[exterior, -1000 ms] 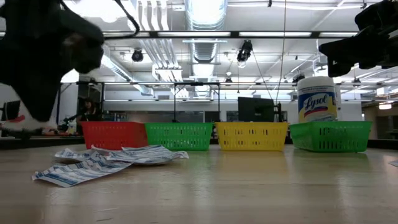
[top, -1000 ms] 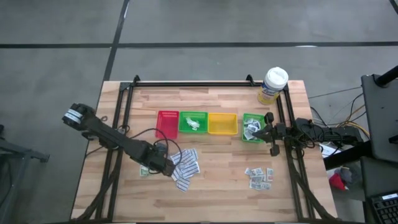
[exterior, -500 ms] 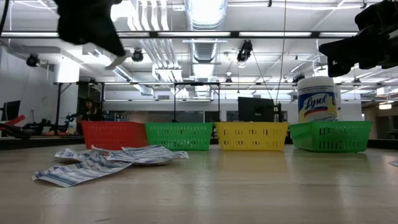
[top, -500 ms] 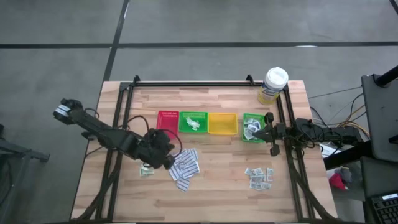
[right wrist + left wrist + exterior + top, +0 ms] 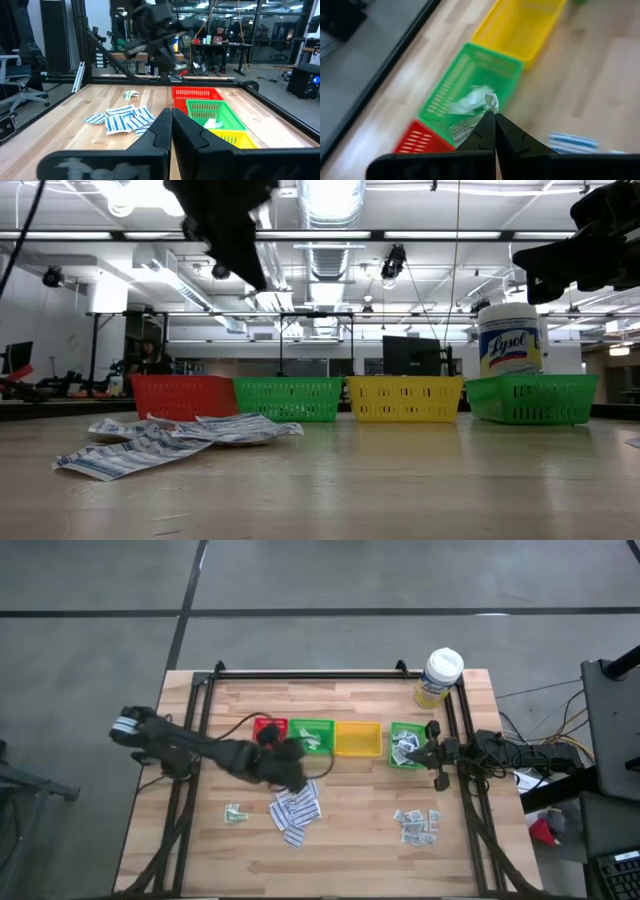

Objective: Pick & Place First Aid Supplies
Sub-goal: Put the green bandage into the left green bin

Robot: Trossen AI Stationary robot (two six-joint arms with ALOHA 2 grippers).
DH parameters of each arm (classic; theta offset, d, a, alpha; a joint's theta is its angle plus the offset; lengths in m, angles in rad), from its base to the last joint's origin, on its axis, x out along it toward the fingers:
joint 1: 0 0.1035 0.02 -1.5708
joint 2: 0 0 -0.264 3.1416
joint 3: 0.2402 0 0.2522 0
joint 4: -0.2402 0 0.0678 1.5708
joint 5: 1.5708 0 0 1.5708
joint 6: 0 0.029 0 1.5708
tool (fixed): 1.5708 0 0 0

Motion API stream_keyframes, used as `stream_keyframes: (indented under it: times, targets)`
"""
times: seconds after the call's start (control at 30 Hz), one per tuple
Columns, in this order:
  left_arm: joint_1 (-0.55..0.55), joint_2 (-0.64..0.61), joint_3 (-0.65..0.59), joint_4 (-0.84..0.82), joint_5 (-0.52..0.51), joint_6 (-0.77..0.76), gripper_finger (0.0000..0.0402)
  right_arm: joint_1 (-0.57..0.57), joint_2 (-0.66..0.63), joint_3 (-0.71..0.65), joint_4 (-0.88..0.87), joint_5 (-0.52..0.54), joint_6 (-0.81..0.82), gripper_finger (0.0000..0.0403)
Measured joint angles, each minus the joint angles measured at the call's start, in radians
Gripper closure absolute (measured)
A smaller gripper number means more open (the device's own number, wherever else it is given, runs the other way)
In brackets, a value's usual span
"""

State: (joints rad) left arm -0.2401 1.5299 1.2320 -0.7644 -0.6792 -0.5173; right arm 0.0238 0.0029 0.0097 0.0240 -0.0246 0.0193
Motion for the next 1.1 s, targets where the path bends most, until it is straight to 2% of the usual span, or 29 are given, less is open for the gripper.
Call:
stream_keyframes:
  times: [0.17, 0.33, 0.53, 0.7, 0.83, 1.1]
  targets:
    - [0.113, 0.129, 0.128, -0.116, 0.004, -0.006, 0.0401, 0.0, 0.0, 0.0, -0.003, 0.0, 0.0, 0.0394]
    - [0.207, 0.24, 0.235, -0.128, 0.017, 0.012, 0.0401, 0.0, 0.0, 0.0, -0.013, 0.0, 0.0, 0.0394]
    - [0.305, 0.344, 0.345, -0.138, 0.161, -0.073, 0.0401, 0.0, 0.0, 0.0, -0.013, 0.0, 0.0, 0.0394]
    - [0.365, 0.388, 0.372, -0.146, 0.295, -0.193, 0.0402, 0.0, 0.0, 0.0, -0.013, 0.0, 0.0, 0.0394]
    - [0.387, 0.415, 0.372, -0.145, 0.36, -0.263, 0.0402, 0.0, 0.0, 0.0, -0.013, 0.0, -0.004, 0.0394]
    - [0.391, 0.462, 0.371, -0.144, 0.376, -0.289, 0.0402, 0.0, 0.0, 0.0, -0.012, 0.0, -0.003, 0.0394]
